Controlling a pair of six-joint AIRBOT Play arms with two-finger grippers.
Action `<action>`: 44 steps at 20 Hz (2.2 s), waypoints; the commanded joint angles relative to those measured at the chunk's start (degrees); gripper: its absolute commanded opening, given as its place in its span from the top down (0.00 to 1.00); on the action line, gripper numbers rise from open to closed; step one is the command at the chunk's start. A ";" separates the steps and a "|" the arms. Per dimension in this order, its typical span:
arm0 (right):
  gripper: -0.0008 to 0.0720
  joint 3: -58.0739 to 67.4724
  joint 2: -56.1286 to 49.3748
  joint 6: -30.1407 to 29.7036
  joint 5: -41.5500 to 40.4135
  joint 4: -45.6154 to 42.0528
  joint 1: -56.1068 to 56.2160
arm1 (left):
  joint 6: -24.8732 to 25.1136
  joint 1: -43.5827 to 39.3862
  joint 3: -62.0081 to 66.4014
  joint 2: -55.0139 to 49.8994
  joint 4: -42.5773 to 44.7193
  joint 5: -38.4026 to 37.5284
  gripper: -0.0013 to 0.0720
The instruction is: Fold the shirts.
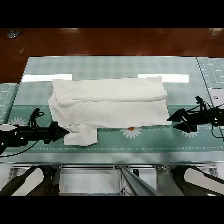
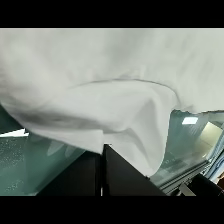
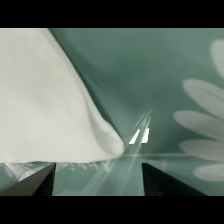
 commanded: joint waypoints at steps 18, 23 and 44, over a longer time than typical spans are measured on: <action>0.96 34.32 -17.94 -1.20 -0.48 15.54 6.64 | -5.31 -5.14 35.67 -17.42 -0.07 8.72 0.95; 0.96 46.10 -28.94 0.79 -0.90 15.39 10.10 | -10.60 -8.98 50.58 -32.28 -0.04 9.49 0.95; 0.13 58.62 -35.87 8.13 12.81 -1.22 3.52 | -20.61 1.86 63.80 -31.26 24.59 -11.72 0.03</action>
